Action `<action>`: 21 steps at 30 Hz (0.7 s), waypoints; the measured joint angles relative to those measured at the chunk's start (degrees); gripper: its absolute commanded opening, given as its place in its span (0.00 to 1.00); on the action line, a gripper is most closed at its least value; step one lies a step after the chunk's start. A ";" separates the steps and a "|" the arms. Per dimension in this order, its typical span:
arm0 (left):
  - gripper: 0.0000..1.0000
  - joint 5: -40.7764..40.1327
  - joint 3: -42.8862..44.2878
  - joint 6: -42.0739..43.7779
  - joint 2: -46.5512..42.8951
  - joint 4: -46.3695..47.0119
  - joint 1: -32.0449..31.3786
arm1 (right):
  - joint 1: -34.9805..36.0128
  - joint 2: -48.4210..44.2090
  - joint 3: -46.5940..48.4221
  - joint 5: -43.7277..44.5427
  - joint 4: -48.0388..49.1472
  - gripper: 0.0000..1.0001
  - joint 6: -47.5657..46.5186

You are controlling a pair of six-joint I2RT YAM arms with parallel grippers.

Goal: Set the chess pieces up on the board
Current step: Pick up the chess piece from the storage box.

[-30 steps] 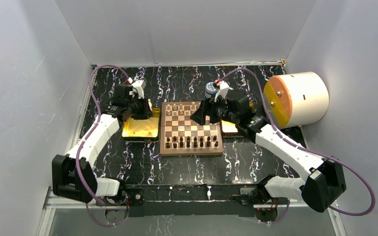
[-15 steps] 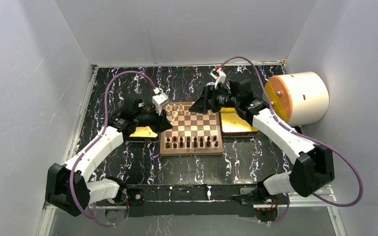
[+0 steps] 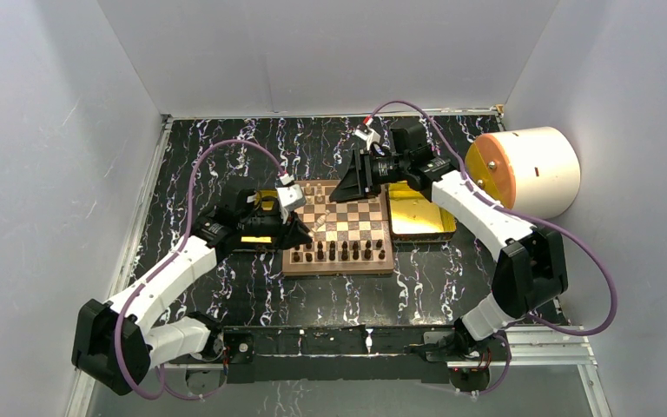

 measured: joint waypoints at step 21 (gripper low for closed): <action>0.00 1.01 -0.33 -1.11 1.53 4.31 -1.75 | 0.37 4.26 0.92 -2.51 -4.92 0.49 -0.46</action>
